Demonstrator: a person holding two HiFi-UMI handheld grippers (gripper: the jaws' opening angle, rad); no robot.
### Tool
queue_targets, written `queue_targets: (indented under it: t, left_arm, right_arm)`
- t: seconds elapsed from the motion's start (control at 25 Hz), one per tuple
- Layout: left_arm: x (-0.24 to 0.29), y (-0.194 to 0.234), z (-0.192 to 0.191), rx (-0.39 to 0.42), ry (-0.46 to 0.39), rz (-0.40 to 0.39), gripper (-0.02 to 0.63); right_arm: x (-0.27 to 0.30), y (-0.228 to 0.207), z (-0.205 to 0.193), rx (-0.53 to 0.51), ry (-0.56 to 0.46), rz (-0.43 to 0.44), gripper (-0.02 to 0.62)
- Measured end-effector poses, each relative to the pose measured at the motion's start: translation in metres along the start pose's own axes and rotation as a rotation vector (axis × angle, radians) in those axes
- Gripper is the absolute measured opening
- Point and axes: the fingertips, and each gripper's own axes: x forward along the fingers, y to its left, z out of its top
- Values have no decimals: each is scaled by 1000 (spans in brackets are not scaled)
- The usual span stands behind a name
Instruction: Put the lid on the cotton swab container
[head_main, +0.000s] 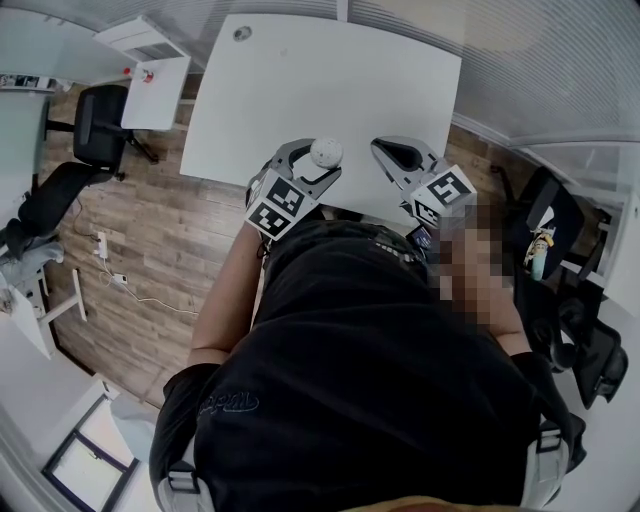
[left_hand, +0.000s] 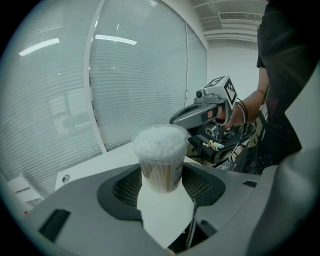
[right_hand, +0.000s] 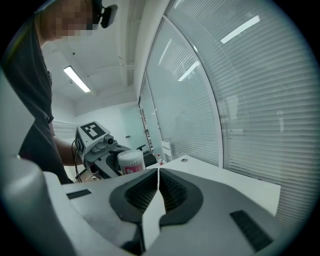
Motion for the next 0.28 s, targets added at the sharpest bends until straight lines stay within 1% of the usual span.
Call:
queue_targets:
  t: [0.28]
  left_arm:
    - [4,-1,3,10,-8,1,259]
  right_arm:
    - [-1,-2,0,-6,-3,-2,29]
